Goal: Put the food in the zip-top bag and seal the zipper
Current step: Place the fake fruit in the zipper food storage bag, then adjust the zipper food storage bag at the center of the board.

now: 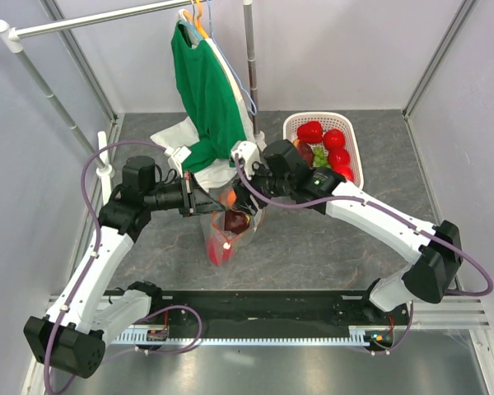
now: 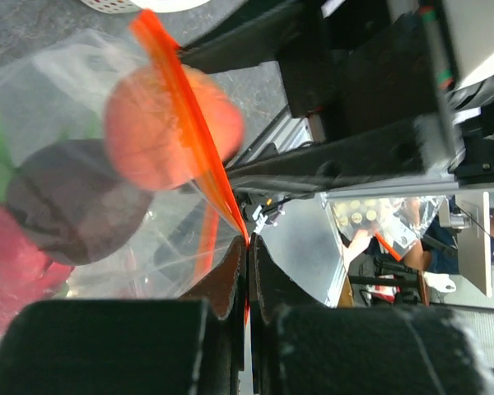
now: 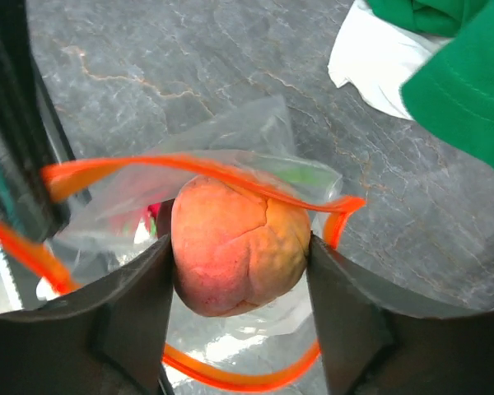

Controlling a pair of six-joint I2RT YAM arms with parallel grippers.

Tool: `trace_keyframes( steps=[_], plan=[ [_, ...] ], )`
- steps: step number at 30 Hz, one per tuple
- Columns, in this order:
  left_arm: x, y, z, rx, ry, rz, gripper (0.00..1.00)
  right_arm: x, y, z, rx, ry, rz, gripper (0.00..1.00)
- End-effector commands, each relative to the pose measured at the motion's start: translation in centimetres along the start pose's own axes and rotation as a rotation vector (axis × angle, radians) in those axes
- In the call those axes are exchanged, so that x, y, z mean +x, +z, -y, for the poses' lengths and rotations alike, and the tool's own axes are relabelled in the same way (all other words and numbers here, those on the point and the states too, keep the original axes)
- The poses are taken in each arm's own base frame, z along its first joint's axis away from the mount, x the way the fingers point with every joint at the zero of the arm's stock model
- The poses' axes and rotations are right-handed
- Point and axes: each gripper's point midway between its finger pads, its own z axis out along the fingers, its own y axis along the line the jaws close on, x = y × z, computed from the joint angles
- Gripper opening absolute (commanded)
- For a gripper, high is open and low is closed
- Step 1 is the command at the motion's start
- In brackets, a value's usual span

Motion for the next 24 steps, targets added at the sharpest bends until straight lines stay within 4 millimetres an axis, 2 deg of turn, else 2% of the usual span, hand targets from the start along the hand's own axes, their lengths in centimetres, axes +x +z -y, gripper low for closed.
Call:
trace_keyframes(
  steps=[1,4,5,8,10,13,14,17,19,22,23,24],
  plan=[
    [-0.8,-1.1,3.6,0.108,0.057,0.004,0.02,-2.0,0.8,0.4,0.1,-0.052,0.039,0.77],
    [-1.0,-1.1,3.7,0.108,0.062,0.009,0.02,-1.7,0.4,0.1,0.096,-0.052,0.021,0.96],
    [-1.0,-1.1,3.7,0.107,0.064,0.009,0.02,-1.8,0.0,0.0,0.093,-0.058,0.024,0.98],
    [-1.1,-0.9,3.2,0.094,0.051,0.011,0.02,-2.8,-1.8,-1.0,0.062,-0.059,0.061,0.98],
    [-1.4,-0.7,3.0,0.094,0.041,0.013,0.02,-4.2,-3.7,-1.4,0.052,-0.055,0.114,0.98],
    [-2.0,-0.5,3.0,0.1,0.031,0.025,0.02,-5.7,-6.2,-0.5,0.053,-0.025,0.171,0.98],
    [-2.0,-0.5,3.2,0.107,0.029,0.021,0.02,-5.9,-7.0,0.8,0.064,-0.001,0.18,0.98],
    [-2.0,-0.7,3.5,0.12,0.038,0.023,0.02,-5.2,-8.6,3.2,0.064,0.04,0.164,0.98],
    [-2.0,-0.7,3.5,0.12,0.045,0.025,0.02,-3.9,-9.5,3.8,0.03,0.039,0.127,0.94],
    [-1.8,-0.6,3.2,0.114,0.038,0.023,0.02,-3.1,-10.2,2.3,-0.053,-0.021,0.121,0.87],
    [-1.7,-0.5,3.0,0.115,0.033,0.018,0.02,-2.9,-10.1,2.3,-0.042,-0.011,0.113,0.87],
    [-1.7,-0.5,3.0,0.119,0.037,0.017,0.02,-2.0,-9.6,3.1,0.0,0.023,0.087,0.87]
  ],
)
